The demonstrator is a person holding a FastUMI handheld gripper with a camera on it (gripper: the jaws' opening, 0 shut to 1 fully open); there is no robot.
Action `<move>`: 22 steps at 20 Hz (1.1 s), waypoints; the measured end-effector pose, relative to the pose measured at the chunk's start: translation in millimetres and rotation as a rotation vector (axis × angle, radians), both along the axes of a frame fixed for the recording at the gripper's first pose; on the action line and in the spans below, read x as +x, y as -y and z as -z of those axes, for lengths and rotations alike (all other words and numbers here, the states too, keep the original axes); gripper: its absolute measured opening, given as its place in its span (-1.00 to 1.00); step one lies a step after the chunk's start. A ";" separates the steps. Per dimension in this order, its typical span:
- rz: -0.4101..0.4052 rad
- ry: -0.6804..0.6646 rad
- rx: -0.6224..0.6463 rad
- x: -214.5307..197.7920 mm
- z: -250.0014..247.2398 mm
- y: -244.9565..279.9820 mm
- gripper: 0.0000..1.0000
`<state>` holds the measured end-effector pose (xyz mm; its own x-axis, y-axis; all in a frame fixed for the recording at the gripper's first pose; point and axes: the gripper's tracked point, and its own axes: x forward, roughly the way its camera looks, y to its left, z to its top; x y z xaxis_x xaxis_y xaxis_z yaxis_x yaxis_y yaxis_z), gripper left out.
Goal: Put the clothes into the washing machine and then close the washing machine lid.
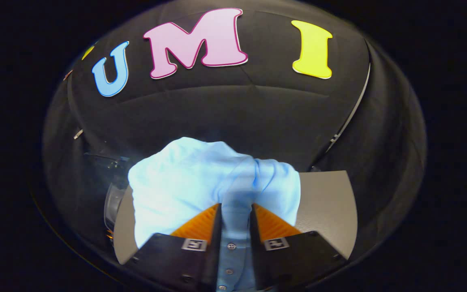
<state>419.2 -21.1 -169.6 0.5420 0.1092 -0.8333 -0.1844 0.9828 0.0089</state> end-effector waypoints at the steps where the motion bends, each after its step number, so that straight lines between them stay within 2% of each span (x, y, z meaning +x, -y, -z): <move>1: -0.011 0.012 -0.007 1.2 -0.3 -0.1 -0.67; 6: -0.037 0.071 -0.023 -7.4 -5.1 -3.4 -0.68; 9: -0.022 0.100 -0.011 -14.1 -15.5 -3.5 -0.69; 11: -0.006 0.107 0.000 -14.7 -20.8 -2.7 -0.90; 14: 0.017 0.110 0.040 -22.0 -33.9 -7.6 -0.90; 18: 0.002 0.179 0.083 -32.1 -80.6 -25.0 -0.90; 22: -0.050 0.278 0.128 -50.3 -141.7 -64.6 -0.90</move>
